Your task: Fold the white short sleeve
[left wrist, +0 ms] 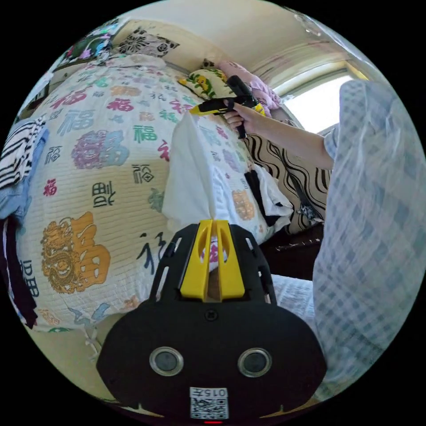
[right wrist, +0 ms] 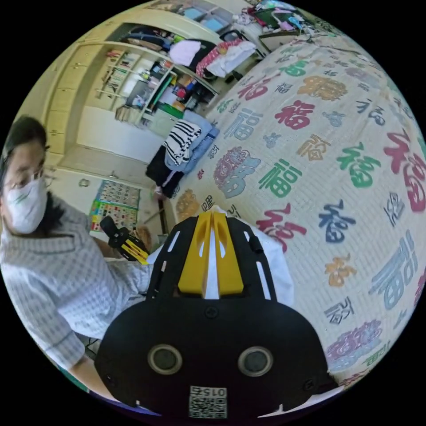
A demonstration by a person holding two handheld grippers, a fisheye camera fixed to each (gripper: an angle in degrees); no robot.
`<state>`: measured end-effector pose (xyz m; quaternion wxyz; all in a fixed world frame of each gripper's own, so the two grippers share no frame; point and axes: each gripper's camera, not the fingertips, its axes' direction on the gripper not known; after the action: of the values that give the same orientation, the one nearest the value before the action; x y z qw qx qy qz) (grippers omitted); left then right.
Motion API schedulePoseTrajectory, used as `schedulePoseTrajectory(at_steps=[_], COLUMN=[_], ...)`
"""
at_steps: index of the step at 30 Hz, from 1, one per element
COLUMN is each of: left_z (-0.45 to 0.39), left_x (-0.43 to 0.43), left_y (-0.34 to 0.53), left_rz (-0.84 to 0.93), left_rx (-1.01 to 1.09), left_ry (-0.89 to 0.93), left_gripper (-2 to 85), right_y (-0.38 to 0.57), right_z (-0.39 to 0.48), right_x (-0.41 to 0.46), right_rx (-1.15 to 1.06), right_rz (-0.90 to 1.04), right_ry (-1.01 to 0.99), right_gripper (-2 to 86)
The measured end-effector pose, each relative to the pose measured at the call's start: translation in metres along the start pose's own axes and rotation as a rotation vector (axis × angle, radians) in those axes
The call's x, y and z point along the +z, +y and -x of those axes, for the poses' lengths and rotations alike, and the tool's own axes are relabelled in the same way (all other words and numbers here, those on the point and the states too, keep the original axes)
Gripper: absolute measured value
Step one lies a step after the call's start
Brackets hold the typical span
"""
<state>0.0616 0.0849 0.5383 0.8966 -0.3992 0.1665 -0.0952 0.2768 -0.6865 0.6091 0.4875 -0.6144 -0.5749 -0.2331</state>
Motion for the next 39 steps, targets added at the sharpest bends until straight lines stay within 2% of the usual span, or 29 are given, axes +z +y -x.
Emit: schedulePoseTrajectory(at_steps=[7, 16, 20, 22, 26, 30, 33, 36, 39], left_z=[-0.08, -0.131, -0.143, -0.16, -0.174, -0.133, -0.114, -0.123, -0.132], left_x=[0.097, 0.198, 0.213, 0.21, 0.167, 0.106, 0.09, 0.091, 0.097], left_y=[-0.013, -0.014, -0.02, -0.023, -0.032, -0.047, -0.051, -0.053, -0.053], left_rz=[0.144, 0.352, 0.441, 0.488, 0.419, 0.334, 0.392, 0.44, 0.459], left_rx=[0.166, 0.203, 0.198, 0.278, 0.349, 0.226, 0.328, 0.523, 0.615], left_ry=[0.119, 0.003, 0.064, 0.128, 0.16, -0.076, -0.294, -0.298, -0.3], left_gripper=[-0.1, 0.5, 2.6, 3.3, 3.8, 3.9, 3.6, 3.8, 5.4], right_y=[0.137, 0.201, 0.227, 0.241, 0.258, 0.244, 0.223, 0.205, 0.194], right_z=[-0.063, -0.133, -0.14, -0.139, -0.106, -0.062, -0.032, -0.006, 0.031], right_x=[-0.043, -0.012, -0.019, -0.027, -0.028, 0.009, 0.047, 0.083, 0.123], right_rx=[0.148, 0.267, 0.394, 0.464, 0.482, 0.417, 0.355, 0.3, 0.224], right_rz=[-0.158, -0.028, -0.113, -0.189, -0.302, -0.203, -0.172, -0.162, -0.043], right_ry=[-0.072, -0.043, 0.02, 0.039, 0.016, 0.023, -0.025, -0.143, -0.083], right_gripper=[-0.9, 1.3, 3.7, 4.3, 4.3, 4.6, 4.2, 3.8, 5.1])
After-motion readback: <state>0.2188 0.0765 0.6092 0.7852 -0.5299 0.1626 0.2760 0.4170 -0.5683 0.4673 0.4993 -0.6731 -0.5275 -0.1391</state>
